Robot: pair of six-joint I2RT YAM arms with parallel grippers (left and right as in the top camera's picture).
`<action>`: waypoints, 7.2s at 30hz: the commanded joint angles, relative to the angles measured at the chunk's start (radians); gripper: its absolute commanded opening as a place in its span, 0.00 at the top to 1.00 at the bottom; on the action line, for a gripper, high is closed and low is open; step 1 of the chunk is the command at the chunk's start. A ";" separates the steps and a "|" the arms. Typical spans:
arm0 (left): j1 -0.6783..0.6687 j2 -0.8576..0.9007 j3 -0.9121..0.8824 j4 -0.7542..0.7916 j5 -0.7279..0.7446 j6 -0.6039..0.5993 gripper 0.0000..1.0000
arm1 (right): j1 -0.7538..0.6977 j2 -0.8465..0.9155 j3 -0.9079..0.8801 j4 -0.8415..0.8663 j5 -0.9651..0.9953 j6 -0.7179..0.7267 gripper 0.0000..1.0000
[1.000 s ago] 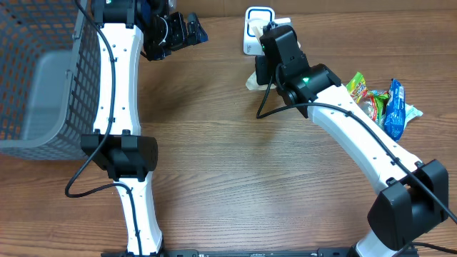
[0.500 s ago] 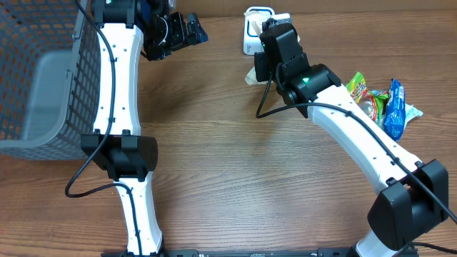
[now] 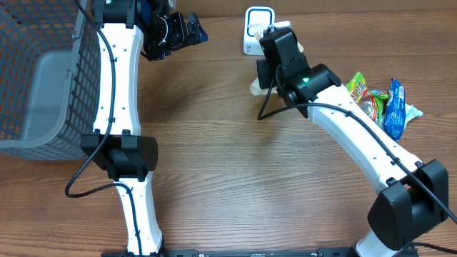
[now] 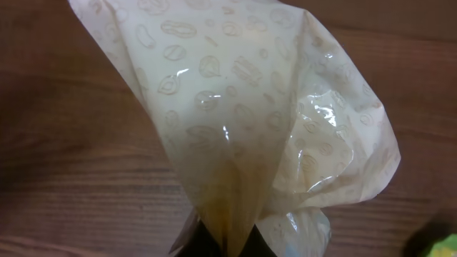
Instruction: Scan the item barcode
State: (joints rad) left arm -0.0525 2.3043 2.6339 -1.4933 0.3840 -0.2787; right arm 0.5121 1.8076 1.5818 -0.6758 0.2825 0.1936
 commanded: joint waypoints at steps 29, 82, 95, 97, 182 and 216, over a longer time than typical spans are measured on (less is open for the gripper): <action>-0.007 -0.015 0.019 0.002 -0.007 0.002 0.00 | -0.044 0.083 0.001 0.464 0.120 -0.120 0.96; -0.007 -0.015 0.019 0.002 -0.007 0.002 0.00 | -0.047 0.292 0.293 0.244 -0.003 -0.158 0.96; -0.007 -0.015 0.019 0.002 -0.007 0.002 0.00 | -0.084 0.087 0.515 -0.377 -0.206 0.085 0.96; -0.007 -0.015 0.019 0.002 -0.007 0.002 0.00 | -0.106 0.023 0.515 -0.441 -0.198 0.128 0.96; -0.007 -0.015 0.019 0.002 -0.007 0.002 0.00 | -0.603 -0.890 0.235 -0.970 -0.303 0.148 0.00; -0.007 -0.015 0.019 0.002 -0.007 0.002 0.00 | -0.499 -1.736 -1.510 0.715 -0.231 0.038 0.00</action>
State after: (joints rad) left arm -0.0525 2.3043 2.6339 -1.4929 0.3828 -0.2787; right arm 0.0071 0.1062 0.1089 0.0254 0.0338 0.2352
